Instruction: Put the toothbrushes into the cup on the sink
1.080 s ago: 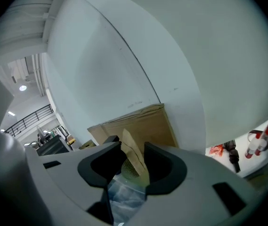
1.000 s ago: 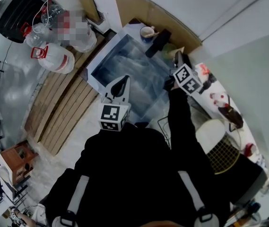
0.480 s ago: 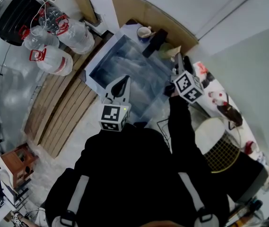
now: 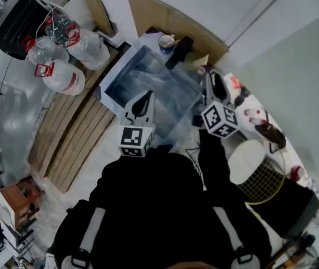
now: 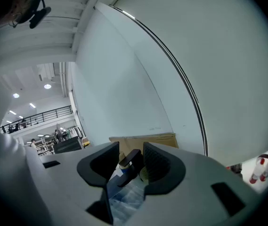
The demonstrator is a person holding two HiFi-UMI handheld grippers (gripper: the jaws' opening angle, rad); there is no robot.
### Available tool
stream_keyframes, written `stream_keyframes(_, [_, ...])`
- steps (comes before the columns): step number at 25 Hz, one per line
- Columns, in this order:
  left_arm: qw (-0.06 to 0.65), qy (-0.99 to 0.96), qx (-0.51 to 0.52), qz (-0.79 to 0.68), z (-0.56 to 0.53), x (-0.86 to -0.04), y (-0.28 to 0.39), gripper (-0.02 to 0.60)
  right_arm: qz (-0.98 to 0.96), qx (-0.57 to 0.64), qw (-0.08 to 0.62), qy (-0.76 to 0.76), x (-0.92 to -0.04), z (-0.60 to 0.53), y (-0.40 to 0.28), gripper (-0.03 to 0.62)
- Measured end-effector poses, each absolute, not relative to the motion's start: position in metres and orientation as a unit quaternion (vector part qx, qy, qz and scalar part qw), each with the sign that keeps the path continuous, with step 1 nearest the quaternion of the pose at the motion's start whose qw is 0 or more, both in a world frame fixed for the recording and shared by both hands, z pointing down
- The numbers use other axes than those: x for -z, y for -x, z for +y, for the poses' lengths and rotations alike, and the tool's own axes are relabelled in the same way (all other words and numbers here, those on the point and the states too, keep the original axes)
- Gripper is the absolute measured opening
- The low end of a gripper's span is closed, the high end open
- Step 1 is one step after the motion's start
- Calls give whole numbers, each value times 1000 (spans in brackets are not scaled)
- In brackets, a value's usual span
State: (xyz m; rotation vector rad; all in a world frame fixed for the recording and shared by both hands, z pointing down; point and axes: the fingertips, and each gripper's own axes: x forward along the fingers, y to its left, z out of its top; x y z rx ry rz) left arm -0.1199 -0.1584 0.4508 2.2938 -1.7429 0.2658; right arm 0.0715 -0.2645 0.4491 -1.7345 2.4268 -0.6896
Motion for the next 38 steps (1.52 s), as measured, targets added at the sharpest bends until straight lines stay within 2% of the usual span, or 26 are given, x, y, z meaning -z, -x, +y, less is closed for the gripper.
stream_keyframes(6, [107, -794, -80, -593, -151, -440, 114, 2, 813, 171, 31, 555, -430, -230, -66, 88])
stream_keyframes(8, [102, -796, -78, -592, -148, -437, 112, 2, 826, 148, 19, 543, -425, -218, -60, 40])
stream_keyframes(12, [93, -797, -75, -591, -141, -433, 111, 2, 847, 116, 5, 519, -421, -195, -48, 5])
stream_keyframes(19, [92, -798, -68, -592, -134, -432, 111, 2, 868, 78, -12, 491, -415, -169, -31, 3])
stream_keyframes(38, [81, -801, -68, -589, -127, -432, 108, 2, 866, 70, -25, 494, -419, -152, -29, 2])
